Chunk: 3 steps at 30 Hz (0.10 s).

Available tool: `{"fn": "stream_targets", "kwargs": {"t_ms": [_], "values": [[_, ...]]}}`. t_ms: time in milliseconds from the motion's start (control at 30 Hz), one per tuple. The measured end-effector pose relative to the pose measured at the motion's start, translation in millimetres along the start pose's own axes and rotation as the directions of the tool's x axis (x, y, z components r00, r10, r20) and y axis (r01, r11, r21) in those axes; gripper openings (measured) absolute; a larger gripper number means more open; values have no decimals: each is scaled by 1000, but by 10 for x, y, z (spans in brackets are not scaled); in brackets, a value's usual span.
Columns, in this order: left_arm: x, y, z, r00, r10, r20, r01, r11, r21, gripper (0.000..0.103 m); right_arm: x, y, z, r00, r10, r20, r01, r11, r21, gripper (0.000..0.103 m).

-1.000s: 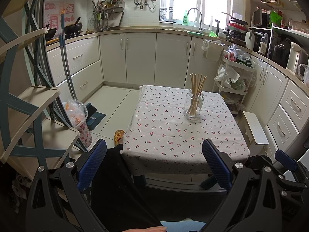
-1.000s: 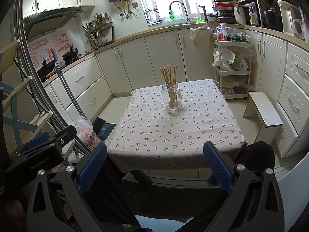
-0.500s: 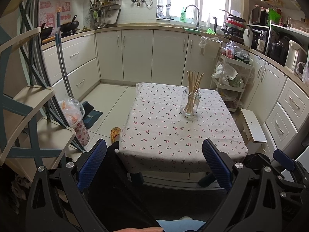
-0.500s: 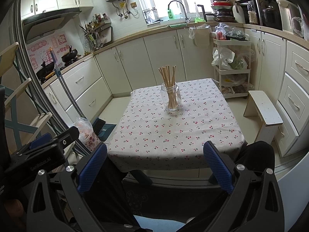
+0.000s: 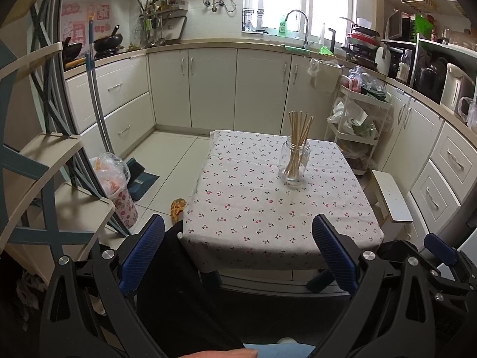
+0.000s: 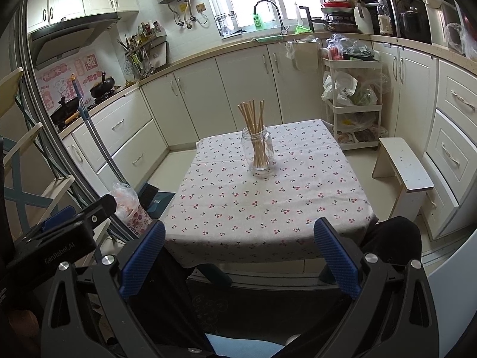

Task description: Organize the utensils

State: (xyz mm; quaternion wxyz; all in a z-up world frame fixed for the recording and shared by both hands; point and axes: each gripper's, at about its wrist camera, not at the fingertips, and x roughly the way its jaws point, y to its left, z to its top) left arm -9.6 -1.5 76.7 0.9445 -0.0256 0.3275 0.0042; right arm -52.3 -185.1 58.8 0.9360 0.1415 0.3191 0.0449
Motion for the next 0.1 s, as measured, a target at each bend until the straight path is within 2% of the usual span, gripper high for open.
{"fn": "stream_targets", "kwargs": {"t_ms": [100], "values": [[72,0,20,1000,2,-9,-2,1000,1,95,51,-103,50,1000,-11,1,11,1000,12,96]]}}
